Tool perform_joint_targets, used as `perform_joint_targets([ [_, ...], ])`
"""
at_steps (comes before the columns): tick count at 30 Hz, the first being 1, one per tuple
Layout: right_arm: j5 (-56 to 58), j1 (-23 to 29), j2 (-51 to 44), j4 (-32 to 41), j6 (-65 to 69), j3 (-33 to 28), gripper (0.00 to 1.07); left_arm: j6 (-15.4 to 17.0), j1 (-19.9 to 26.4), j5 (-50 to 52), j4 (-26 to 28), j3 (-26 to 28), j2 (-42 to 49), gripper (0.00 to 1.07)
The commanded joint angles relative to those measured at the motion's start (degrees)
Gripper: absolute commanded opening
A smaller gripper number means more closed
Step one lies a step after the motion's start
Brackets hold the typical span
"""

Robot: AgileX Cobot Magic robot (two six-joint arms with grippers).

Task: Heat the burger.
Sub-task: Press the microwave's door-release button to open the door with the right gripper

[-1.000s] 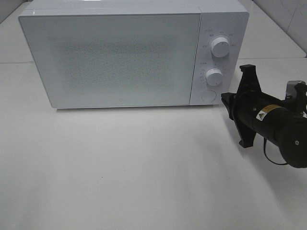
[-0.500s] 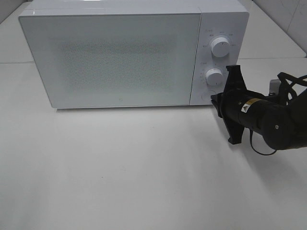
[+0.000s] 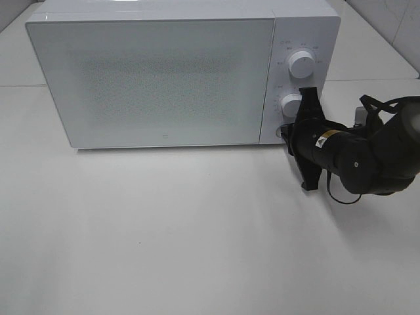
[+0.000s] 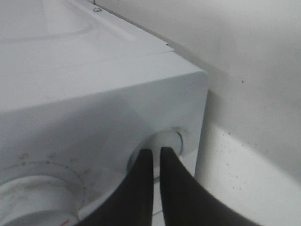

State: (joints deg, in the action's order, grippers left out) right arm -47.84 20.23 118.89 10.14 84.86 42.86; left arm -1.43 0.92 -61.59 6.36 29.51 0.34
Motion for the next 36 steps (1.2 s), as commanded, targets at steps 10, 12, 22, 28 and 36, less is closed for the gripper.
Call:
perform_joint_targets([
  [10,-14.8,0.0,0.1,5.7,-3.4,1.5,0.00,-0.1,0.1,0.5,0.1,-0.1,0.7,0.98],
  [12,-14.8,0.0,0.1,6.8,-4.0,2.5,0.00,-0.1,0.1,0.5,0.1,-0.1,0.7,0.98],
  [22,-23.9,0.0,1.8,14.3,-7.1,7.3,0.00,-0.1,0.1,0.5,0.1,-0.1,0.7,0.98],
  [28,-25.1,0.0,3.0,14.8,-7.0,9.2,0.00,-0.1,0.1,0.5,0.1,-0.1,0.7,0.98],
  [36,-26.0,-0.1,2.5,14.7,-7.0,8.5,0.00,-0.1,0.1,0.5,0.1,-0.1,0.7,0.98],
])
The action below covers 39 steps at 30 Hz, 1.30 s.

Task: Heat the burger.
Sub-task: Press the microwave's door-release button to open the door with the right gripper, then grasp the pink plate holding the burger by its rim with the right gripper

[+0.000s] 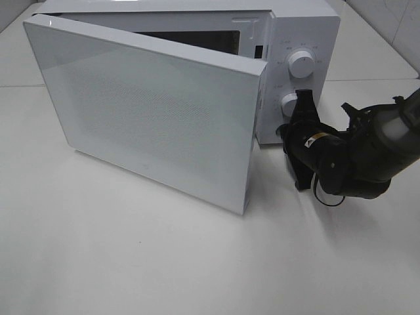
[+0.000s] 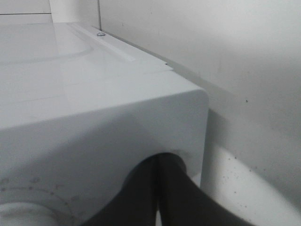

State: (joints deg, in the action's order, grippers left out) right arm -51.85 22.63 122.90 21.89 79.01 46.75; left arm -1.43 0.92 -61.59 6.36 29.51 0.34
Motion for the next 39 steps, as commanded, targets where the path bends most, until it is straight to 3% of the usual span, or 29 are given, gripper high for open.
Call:
perform_joint_targets([
  [1,-21.6,-2.5,-1.7,2.9,-1.3,3.9,0.00,-0.1,0.1,0.5,0.1,-0.1,0.7,0.98],
  [15,-18.7,-0.6,-2.8,1.9,2.7,-2.3,0.00,-0.1,0.1,0.5,0.1,-0.1,0.7,0.98],
  [20,-12.4,0.0,-5.4,1.3,3.9,-5.8,0.00,-0.1,0.1,0.5,0.1,-0.1,0.7,0.98],
  [32,4.6,0.0,-15.9,-12.2,4.1,-14.2,0.00,-0.1,0.1,0.5,0.1,-0.1,0.7,0.98],
  [39,21.7,0.0,-24.6,-19.9,-6.9,-14.9,0.00,-0.1,0.1,0.5,0.1,-0.1,0.7,0.98],
])
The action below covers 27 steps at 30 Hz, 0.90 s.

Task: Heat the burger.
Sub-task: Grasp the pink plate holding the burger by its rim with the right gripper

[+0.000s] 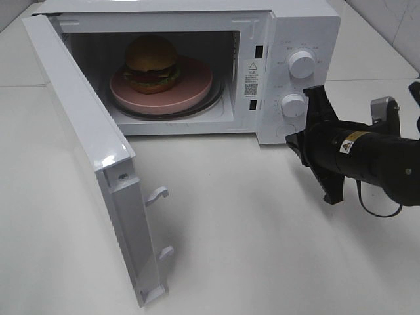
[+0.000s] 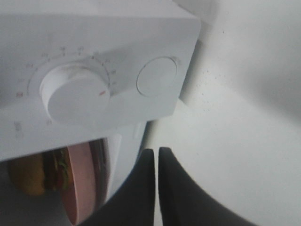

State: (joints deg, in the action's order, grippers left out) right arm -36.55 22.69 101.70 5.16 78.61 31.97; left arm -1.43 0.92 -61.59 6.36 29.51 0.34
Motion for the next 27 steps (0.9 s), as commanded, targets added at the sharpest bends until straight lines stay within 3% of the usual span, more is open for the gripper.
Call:
perform_joint_targets([
  [1,8.2,-0.1,-4.6,-3.3,-9.5,-0.1,0.00,-0.1,0.1,0.5,0.1,-0.1,0.7,0.98],
  [8,20.7,-0.1,-10.3,-2.8,-32.2,-0.1,0.02,-0.1,0.1,0.5,0.1,-0.1,0.7,0.98],
  [19,32.4,-0.1,-16.3,-2.5,-50.8,0.2,0.04,-0.1,0.1,0.5,0.1,-0.1,0.7,0.98],
  [27,51.6,-0.1,-17.8,-2.6,-71.4,7.8,0.05,-0.1,0.1,0.5,0.1,-0.1,0.7,0.98],
])
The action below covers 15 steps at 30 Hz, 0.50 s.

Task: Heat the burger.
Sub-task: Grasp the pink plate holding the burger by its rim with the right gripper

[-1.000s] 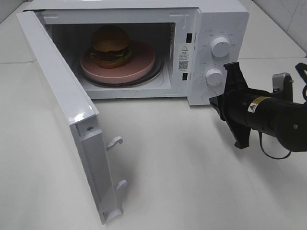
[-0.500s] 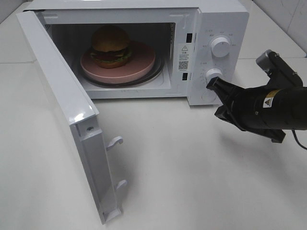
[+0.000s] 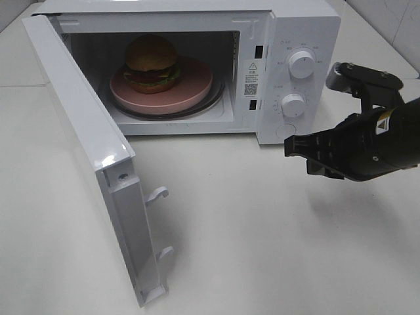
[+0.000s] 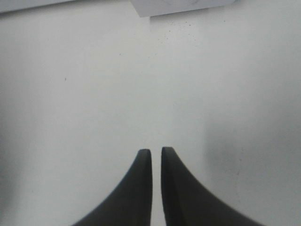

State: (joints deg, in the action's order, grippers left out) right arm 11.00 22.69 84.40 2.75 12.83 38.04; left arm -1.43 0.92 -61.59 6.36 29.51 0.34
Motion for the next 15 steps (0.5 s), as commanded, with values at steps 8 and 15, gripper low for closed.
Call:
perform_joint_targets([
  [8,14.9,-0.1,-0.5,-6.8,-32.3,7.9,0.09,-0.1,0.1,0.5,0.1,-0.1,0.7,0.98],
  [15,17.3,-0.1,-0.5,-12.4,-61.3,8.4,0.22,-0.1,0.1,0.5,0.1,-0.1,0.7,0.98],
])
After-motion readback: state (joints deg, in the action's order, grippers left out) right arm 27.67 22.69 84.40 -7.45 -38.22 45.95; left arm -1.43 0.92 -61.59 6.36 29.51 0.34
